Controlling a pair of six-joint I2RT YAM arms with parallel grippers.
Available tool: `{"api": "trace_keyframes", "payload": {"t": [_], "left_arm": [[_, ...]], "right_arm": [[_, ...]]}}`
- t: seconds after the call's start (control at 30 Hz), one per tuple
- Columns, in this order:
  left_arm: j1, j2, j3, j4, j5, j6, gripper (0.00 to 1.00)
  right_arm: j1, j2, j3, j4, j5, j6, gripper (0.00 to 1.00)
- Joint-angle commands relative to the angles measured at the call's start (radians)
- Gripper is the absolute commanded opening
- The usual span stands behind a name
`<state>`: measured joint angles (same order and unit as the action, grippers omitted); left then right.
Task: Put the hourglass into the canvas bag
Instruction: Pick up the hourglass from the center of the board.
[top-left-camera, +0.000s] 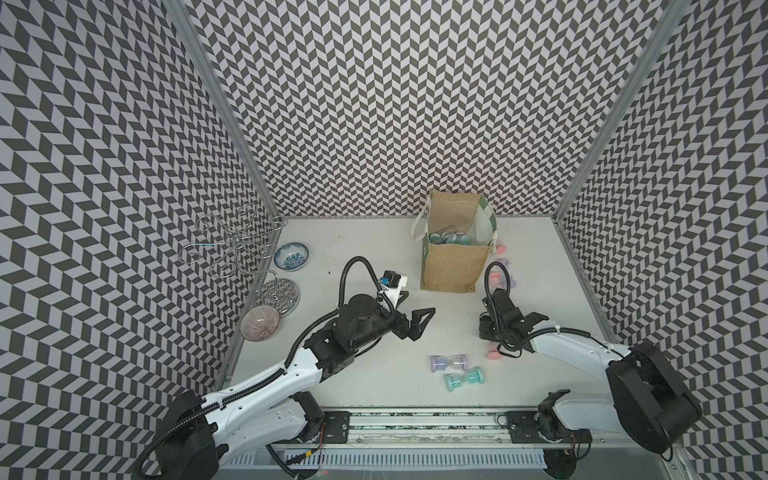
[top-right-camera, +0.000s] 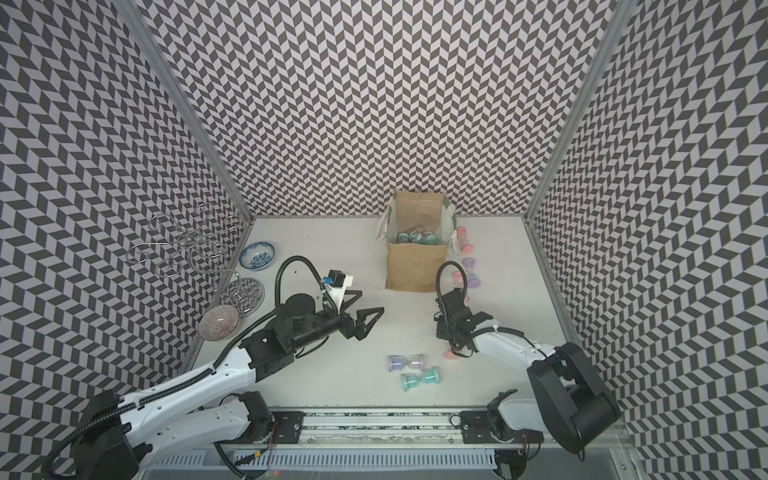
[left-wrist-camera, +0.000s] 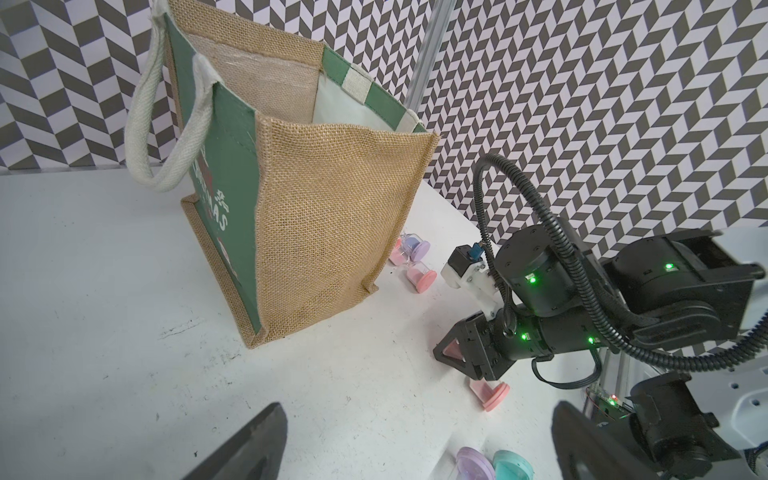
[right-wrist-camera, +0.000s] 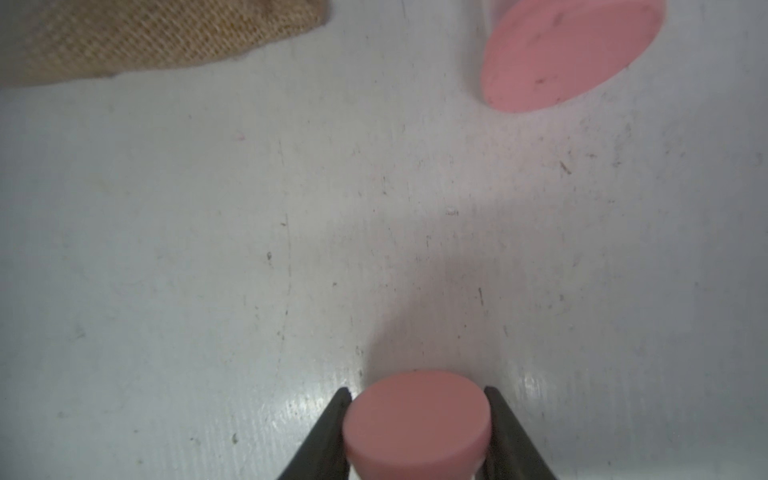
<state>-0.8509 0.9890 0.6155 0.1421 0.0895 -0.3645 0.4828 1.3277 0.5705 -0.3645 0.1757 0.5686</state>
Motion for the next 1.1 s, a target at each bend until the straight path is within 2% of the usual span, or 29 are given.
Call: {"api": "trace_keyframes", "payload": {"t": [0.0, 0.53, 0.87, 1.07], "left_arm": [[-0.005, -0.005, 0.000, 0.022, -0.019, -0.005, 0.99], [-0.005, -0.029, 0.005, 0.018, -0.037, -0.013, 0.99], [-0.004, -0.035, 0.059, -0.010, -0.050, 0.008, 0.99], [-0.003, -0.032, 0.101, -0.022, -0.061, 0.025, 0.99]], "right_arm": [[-0.008, -0.007, 0.008, 0.045, -0.017, -0.032, 0.35], [-0.014, -0.166, 0.061, 0.051, -0.140, -0.068, 0.29], [-0.014, -0.278, 0.211, 0.009, -0.171, -0.067, 0.29], [-0.015, -0.299, 0.323, 0.051, -0.180, -0.078, 0.29]]}}
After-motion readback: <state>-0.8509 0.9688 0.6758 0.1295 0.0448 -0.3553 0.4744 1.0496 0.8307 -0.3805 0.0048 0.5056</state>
